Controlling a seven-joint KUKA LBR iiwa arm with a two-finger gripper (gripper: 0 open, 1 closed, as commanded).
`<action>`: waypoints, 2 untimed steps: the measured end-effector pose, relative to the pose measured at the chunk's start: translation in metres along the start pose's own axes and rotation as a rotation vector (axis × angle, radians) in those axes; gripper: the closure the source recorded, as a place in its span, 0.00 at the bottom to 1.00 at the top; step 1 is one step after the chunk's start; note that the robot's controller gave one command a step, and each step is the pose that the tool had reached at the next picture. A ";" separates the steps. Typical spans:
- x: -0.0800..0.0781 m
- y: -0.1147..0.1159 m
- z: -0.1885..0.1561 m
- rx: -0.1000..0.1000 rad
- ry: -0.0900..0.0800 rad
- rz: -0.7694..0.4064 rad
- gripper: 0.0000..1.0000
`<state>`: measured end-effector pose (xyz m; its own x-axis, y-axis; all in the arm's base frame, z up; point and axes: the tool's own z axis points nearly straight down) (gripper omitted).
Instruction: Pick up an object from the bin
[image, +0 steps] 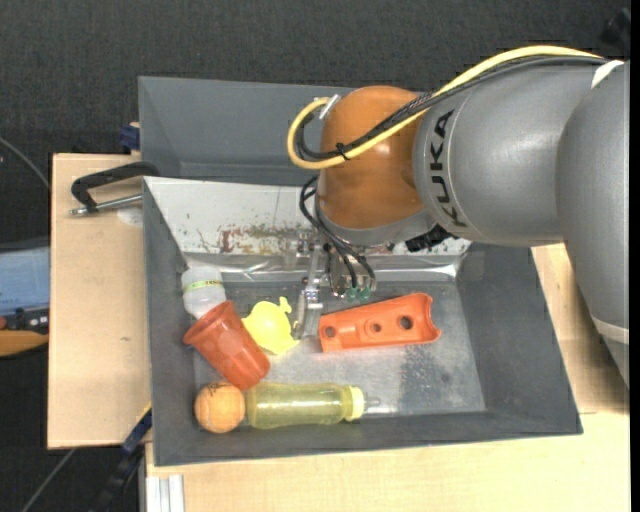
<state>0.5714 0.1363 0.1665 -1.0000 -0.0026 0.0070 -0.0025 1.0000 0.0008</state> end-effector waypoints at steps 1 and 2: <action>-0.002 -0.001 -0.005 -0.001 -0.008 0.002 0.00; -0.006 -0.085 0.074 -0.001 -0.006 -0.022 0.00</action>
Offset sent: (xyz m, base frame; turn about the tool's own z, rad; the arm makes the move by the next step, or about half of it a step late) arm 0.0046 -0.1087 -0.0965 -0.0229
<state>0.5769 0.0517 0.0928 -0.9997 -0.0249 0.0010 -0.0249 0.9997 0.0021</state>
